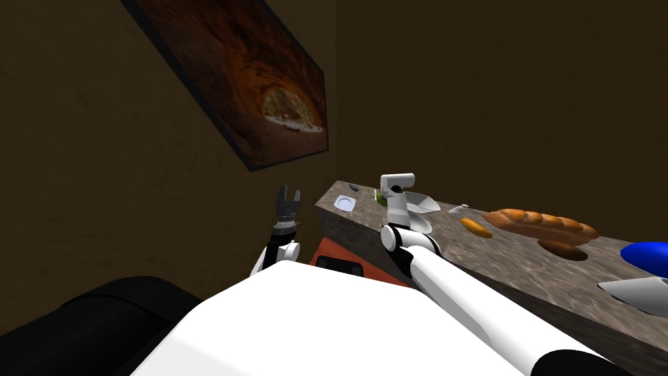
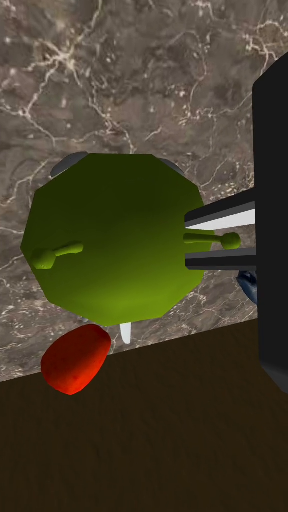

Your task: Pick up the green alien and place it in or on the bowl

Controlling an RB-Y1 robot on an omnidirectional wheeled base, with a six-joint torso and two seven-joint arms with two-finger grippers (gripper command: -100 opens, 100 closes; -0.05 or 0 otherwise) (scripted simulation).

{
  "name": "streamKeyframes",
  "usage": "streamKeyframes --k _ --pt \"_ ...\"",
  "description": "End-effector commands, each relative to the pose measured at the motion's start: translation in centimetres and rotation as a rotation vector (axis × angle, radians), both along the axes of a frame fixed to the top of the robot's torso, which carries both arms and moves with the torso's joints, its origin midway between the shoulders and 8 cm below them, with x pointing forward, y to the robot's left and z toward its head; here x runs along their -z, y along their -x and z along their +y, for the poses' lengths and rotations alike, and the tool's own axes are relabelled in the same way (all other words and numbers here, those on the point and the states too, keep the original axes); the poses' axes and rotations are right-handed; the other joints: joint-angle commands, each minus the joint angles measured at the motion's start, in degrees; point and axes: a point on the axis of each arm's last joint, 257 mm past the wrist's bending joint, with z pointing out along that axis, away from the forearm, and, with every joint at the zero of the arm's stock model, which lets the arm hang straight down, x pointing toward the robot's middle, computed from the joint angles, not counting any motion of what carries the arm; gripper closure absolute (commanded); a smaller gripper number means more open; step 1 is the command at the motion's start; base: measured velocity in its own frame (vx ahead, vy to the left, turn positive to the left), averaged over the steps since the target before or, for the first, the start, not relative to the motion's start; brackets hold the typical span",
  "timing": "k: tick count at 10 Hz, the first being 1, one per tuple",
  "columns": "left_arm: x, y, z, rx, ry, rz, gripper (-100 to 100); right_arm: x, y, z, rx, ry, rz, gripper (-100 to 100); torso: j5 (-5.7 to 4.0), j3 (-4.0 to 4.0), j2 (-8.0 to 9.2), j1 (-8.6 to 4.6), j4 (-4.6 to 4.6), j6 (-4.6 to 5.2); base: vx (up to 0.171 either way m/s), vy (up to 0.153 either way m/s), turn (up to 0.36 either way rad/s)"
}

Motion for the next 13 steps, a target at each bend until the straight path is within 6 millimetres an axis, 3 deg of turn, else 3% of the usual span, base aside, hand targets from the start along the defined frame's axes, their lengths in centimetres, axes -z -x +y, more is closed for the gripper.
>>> streamKeyframes --k 1,5,9,13 --pt "0.0 0.0 0.0 0.000 0.000 0.000 0 -0.3 0.0 -1.3 0.008 0.033 0.016 100 0.00 0.00 0.00 0.00 0.00 0.00 -0.007 0.006 -0.067" --pt "0.0 0.0 0.0 0.000 0.000 0.000 0 -1.7 0.0 -4.4 0.023 0.092 0.051 100 0.06 0.21 0.26 -0.07 0.16 0.11 -0.014 0.008 -0.100" --pt "0.0 0.0 0.0 0.000 0.000 0.000 0 -3.3 -0.6 -5.9 0.018 0.111 0.042 100 0.16 0.36 0.41 0.05 0.30 0.06 -0.012 0.002 -0.070" --pt "0.0 0.0 0.0 0.000 0.000 0.000 0 -7.4 -2.2 -7.4 -0.006 0.108 -0.021 100 0.29 0.51 0.54 0.14 0.48 0.07 -0.014 0.011 -0.093"
